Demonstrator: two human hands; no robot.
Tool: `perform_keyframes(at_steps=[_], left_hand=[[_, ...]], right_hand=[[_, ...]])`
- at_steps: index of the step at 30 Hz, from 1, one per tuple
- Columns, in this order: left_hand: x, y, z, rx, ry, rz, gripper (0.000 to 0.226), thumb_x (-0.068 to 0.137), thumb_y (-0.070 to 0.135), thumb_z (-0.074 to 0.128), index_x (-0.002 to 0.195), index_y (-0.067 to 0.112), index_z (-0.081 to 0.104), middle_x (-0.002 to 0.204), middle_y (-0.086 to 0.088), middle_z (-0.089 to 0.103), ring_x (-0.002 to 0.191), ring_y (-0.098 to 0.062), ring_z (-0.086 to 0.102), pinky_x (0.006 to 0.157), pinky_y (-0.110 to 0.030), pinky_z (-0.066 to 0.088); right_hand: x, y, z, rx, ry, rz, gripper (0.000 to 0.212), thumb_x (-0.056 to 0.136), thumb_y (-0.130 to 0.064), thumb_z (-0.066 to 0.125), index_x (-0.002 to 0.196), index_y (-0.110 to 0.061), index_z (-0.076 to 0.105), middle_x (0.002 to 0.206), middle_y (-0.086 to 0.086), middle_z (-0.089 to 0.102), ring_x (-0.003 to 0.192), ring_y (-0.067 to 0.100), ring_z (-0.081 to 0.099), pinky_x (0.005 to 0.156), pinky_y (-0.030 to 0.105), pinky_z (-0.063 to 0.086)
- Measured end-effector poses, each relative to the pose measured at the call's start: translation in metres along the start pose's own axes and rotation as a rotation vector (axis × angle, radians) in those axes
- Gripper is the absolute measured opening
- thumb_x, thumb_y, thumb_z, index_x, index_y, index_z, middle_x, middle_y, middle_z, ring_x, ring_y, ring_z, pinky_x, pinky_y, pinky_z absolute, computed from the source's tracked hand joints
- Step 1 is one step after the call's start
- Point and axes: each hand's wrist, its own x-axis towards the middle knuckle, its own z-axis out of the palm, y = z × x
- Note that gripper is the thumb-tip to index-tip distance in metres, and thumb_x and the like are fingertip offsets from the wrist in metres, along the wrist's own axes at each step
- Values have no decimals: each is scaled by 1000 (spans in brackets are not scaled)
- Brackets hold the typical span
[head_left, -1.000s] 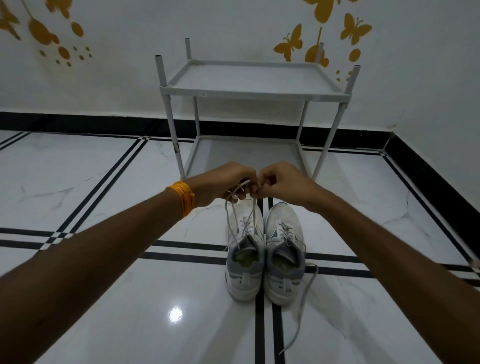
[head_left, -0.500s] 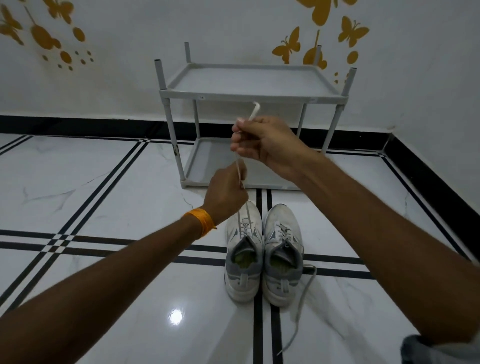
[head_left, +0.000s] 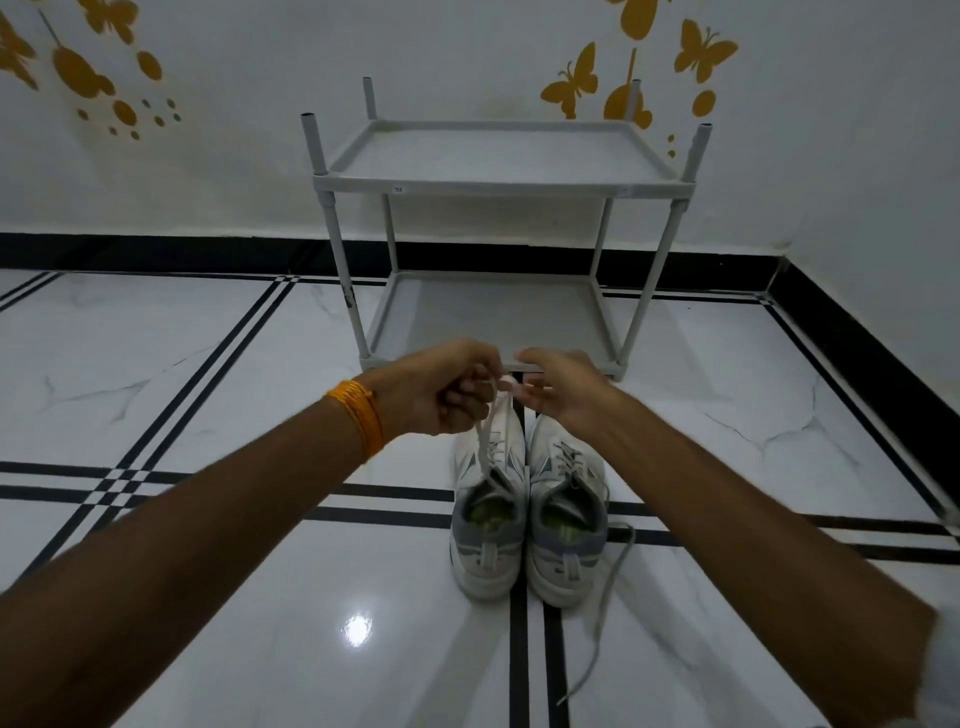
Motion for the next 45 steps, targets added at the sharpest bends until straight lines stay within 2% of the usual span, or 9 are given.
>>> perform_keyframes(at_steps=[4, 12, 19, 26, 29, 32, 36, 39, 45], left_hand=[[5, 2, -4, -160, 107, 84, 35, 87, 24, 50, 53, 15, 49, 44, 6, 30, 36, -8, 24, 32, -16, 20], [5, -5, -7, 71, 223, 192, 22, 95, 21, 48, 77, 11, 54, 52, 5, 33, 41, -8, 28, 36, -18, 27], [13, -65, -80, 828, 809, 291, 17, 82, 3, 64, 97, 3, 54, 91, -13, 59, 83, -27, 54, 70, -35, 45], [39, -141, -103, 1073, 700, 149, 21, 90, 18, 61, 105, 5, 53, 92, -17, 66, 82, -30, 61, 69, -33, 44], [50, -149, -82, 1234, 655, 182, 33, 98, 33, 48, 123, 12, 56, 111, -15, 68, 101, -30, 63, 86, -35, 47], [61, -142, -56, 1176, 617, 407, 34, 97, 34, 50, 125, 17, 61, 117, -8, 67, 106, -26, 62, 91, -35, 47], [65, -135, -23, 999, 466, 528, 21, 94, 24, 58, 106, 13, 70, 105, -7, 73, 96, -24, 65, 87, -34, 51], [66, -135, -18, 983, 537, 584, 10, 90, 18, 62, 90, 12, 69, 90, -7, 73, 83, -23, 65, 79, -33, 54], [64, -146, -35, 1038, 580, 545, 4, 83, 9, 65, 83, 9, 69, 82, -7, 73, 75, -22, 64, 71, -29, 52]], right_hand=[[-40, -13, 3, -391, -115, -317, 40, 87, -49, 62, 96, -10, 59, 86, 8, 68, 70, 18, 66, 63, 30, 51], [-33, -31, -14, -727, -194, -425, 14, 83, -23, 73, 85, -9, 71, 73, -2, 66, 59, 4, 53, 55, 19, 37], [27, 20, -114, -1282, 402, -454, 5, 79, -10, 72, 79, -5, 70, 80, 13, 71, 72, 29, 66, 68, 36, 56], [32, 102, -146, -1696, 330, -300, 15, 92, -13, 55, 78, -11, 52, 79, 4, 57, 67, 19, 49, 58, 27, 33], [27, 99, -125, -1702, 292, -256, 28, 97, -39, 48, 103, -15, 61, 103, 9, 63, 85, 23, 60, 65, 30, 41], [17, 89, -85, -1585, 254, -451, 32, 95, -36, 50, 118, -17, 61, 120, 10, 56, 102, 28, 60, 78, 36, 49], [1, 97, -32, -1231, -72, -476, 17, 85, -27, 67, 99, -20, 72, 99, 1, 71, 88, 20, 66, 74, 31, 51], [2, 109, -24, -1247, -83, -528, 11, 84, -14, 65, 74, -18, 68, 81, 5, 71, 73, 18, 62, 65, 26, 39], [8, 112, -44, -1337, -24, -547, 15, 87, -11, 57, 79, -6, 67, 82, 11, 72, 79, 27, 64, 67, 32, 44]])
